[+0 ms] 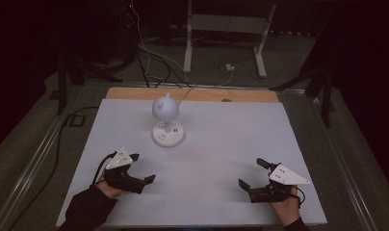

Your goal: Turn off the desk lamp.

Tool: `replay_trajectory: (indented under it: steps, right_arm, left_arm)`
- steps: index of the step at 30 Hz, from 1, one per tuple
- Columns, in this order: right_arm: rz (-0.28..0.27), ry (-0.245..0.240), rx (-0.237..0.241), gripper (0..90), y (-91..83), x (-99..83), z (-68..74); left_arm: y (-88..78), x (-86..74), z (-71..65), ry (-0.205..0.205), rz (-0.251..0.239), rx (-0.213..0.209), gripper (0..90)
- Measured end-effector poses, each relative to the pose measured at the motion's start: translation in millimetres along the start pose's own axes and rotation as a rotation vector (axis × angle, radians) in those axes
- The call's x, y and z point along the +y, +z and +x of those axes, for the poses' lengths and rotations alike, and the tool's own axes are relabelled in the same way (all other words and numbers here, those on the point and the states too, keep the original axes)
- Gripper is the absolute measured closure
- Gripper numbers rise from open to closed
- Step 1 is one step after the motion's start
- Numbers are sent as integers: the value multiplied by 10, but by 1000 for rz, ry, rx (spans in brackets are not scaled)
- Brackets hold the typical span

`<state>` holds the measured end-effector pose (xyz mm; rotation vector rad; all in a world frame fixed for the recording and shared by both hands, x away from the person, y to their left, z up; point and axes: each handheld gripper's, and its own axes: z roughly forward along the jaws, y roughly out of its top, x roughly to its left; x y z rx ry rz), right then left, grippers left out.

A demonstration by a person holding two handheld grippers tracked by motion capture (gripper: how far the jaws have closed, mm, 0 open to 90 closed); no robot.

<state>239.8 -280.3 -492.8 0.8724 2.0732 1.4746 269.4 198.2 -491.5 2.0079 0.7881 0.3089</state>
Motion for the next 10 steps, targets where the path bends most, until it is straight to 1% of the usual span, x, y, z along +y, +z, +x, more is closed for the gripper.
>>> replay_trajectory:
  steps: [1,3,4,7,10]
  right_arm:
    - [1,2,-1,0,2,-1,-2]
    - [5,6,-2,0,3,-4,-4]
    - [5,4,-2,0,3,-4,-4]
    - [4,2,-1,0,6,-2,-2]
    - [5,1,-1,0,6,-3,3]
  left_arm:
    - [-1,-24,5,2,5,-7,6]
    - [3,-90,9,13,23,5,6]
    - [3,-118,13,17,28,3,6]
    - [-2,-178,26,1,31,-7,6]
    - [6,-197,29,5,31,-9,6]
